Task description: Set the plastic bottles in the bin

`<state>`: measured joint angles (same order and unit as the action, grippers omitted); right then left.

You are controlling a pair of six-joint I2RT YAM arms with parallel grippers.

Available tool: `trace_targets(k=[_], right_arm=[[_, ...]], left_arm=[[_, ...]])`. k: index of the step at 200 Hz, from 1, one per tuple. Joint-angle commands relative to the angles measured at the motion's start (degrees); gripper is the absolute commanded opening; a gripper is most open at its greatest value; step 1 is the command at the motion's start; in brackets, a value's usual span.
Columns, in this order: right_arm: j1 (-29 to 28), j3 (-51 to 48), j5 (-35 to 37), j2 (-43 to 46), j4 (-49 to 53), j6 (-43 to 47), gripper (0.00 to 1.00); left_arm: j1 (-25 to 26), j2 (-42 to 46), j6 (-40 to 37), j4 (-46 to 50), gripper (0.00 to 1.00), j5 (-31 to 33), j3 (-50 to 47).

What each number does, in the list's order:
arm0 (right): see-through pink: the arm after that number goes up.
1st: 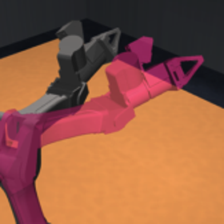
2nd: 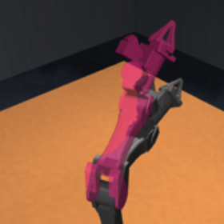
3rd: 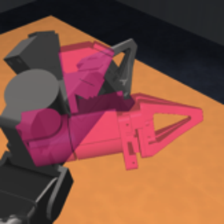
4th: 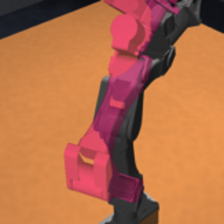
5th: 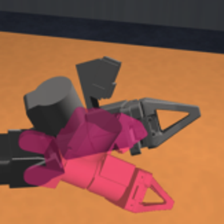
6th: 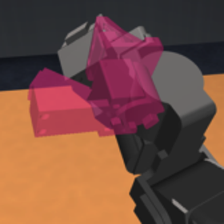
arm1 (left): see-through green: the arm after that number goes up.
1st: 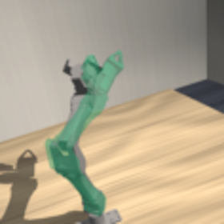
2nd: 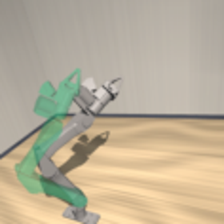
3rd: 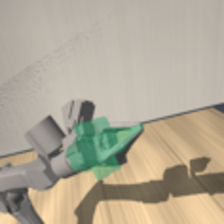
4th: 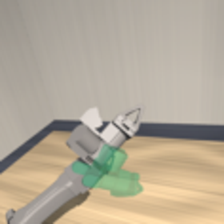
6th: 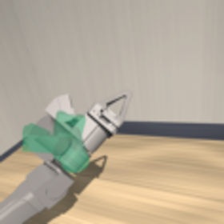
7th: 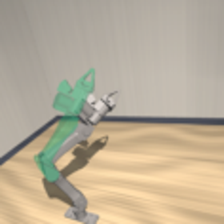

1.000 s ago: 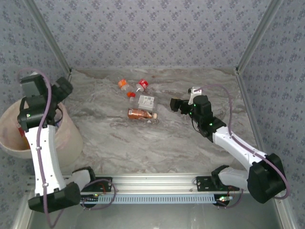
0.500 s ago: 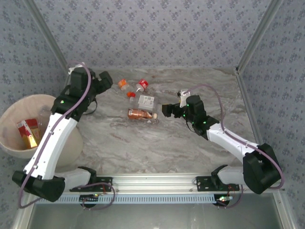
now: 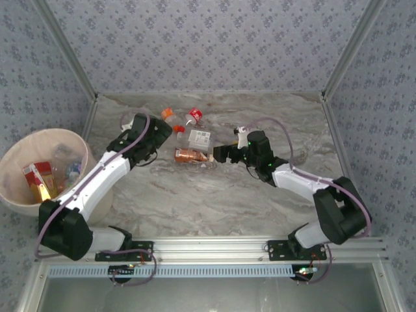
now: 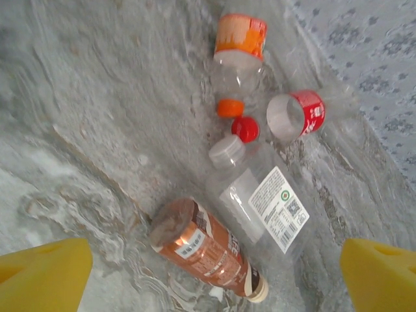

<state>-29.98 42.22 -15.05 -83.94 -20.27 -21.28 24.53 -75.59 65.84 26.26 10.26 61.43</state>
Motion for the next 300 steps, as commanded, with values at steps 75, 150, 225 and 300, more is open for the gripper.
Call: trace_targets(k=[75,150,225,300], right_arm=[[-1.36,8.79,-10.2,-20.56,-7.84,-3.61,1.0],[-2.88,11.02,-13.37,-30.03,-20.04,-2.61,1.0],[-7.7,4.99,-16.91,-25.68,-25.66,-2.46,1.0],[-8.17,-0.06,-14.53,-18.84,-30.26,-2.73,1.0]], left_arm=[[1.89,-10.56,7.73,-9.66,0.98,-11.71,-2.71],[1.91,-13.15,11.41,-15.29,0.98,-11.47,-8.04],[1.99,-16.53,11.94,-16.51,0.98,-11.5,-8.19],[3.22,-21.01,8.78,-19.03,0.87,-10.63,-8.71]])
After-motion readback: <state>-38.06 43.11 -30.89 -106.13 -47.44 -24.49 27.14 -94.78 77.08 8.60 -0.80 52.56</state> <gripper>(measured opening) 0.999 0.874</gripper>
